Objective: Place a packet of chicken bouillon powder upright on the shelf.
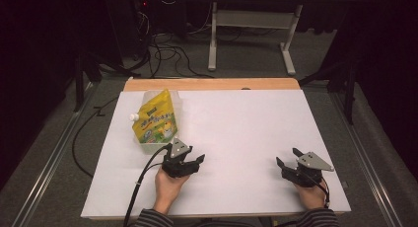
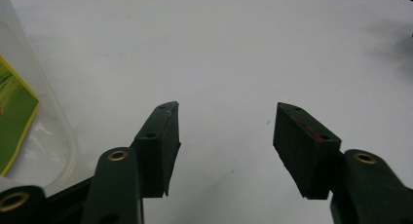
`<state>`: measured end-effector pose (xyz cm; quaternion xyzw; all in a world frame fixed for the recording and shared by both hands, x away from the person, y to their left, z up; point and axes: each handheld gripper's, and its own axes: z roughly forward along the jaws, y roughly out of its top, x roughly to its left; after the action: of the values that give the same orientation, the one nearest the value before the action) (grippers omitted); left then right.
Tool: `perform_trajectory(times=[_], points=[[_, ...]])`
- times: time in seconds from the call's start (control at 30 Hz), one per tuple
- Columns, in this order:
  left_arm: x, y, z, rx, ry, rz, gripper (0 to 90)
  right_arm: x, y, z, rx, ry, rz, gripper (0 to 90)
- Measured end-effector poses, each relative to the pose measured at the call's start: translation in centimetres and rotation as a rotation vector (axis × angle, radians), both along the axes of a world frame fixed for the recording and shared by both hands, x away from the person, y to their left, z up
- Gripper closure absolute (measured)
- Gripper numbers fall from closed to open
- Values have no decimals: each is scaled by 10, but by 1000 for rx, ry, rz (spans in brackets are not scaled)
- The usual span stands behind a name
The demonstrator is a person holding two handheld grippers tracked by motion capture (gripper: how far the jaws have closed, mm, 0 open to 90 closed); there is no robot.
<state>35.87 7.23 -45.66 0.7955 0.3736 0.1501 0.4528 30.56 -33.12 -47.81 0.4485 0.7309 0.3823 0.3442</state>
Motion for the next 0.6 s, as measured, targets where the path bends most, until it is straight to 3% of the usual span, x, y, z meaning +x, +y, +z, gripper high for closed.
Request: perform_trajectory(times=[0.6], points=[[8, -6, -10, 3, -5, 15, 428, 0, 0, 0, 2, 0, 0, 309]])
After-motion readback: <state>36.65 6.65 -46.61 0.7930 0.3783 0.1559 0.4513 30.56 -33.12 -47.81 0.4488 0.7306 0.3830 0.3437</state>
